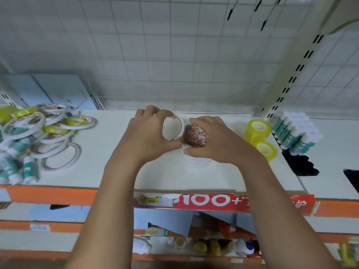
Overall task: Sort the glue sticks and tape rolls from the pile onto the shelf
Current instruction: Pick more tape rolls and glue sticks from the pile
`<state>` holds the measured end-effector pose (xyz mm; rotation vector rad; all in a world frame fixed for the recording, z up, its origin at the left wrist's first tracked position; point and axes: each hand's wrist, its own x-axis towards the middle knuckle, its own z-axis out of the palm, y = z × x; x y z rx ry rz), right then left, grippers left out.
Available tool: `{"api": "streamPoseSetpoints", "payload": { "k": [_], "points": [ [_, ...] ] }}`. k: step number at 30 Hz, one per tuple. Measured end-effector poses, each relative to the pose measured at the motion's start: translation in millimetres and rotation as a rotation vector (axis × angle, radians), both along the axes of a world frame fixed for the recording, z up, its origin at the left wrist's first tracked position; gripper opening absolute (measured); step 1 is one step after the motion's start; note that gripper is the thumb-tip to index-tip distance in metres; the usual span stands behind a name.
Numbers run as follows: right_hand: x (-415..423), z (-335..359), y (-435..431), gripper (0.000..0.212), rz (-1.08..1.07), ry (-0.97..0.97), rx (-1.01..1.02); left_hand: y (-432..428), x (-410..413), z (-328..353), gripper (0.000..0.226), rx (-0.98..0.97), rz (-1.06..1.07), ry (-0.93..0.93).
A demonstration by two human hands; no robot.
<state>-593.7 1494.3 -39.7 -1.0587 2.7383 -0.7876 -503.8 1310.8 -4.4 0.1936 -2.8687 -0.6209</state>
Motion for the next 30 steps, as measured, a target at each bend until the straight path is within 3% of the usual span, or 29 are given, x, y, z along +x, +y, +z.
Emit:
{"api": "streamPoseSetpoints", "payload": {
  "k": [3, 7, 10, 13, 18, 25, 30],
  "points": [
    [0, 9, 13, 0.111, -0.05, -0.082, 0.035, 13, -13, 4, 0.073, -0.014, -0.13, -0.005],
    [-2, 13, 31, 0.094, -0.069, -0.205, -0.006, 33, -27, 5, 0.074, -0.019, -0.235, -0.024],
    [3, 11, 44, 0.097, -0.147, -0.253, 0.002, 43, -35, -3, 0.076, -0.058, -0.292, -0.081],
    [6, 10, 46, 0.086, -0.171, -0.243, 0.005, 44, -40, -10, 0.085, -0.091, -0.315, -0.108],
    [9, 12, 42, 0.069, -0.167, -0.232, -0.008, 26, -33, -14, 0.117, 0.022, -0.266, -0.185],
    [1, 19, 34, 0.048, -0.164, -0.264, -0.003, 9, -31, -21, 0.078, 0.13, -0.167, -0.27],
    [-1, 25, 32, 0.037, -0.141, -0.268, 0.045, 11, -34, -20, 0.08, 0.096, -0.156, -0.249]
  ]
}}
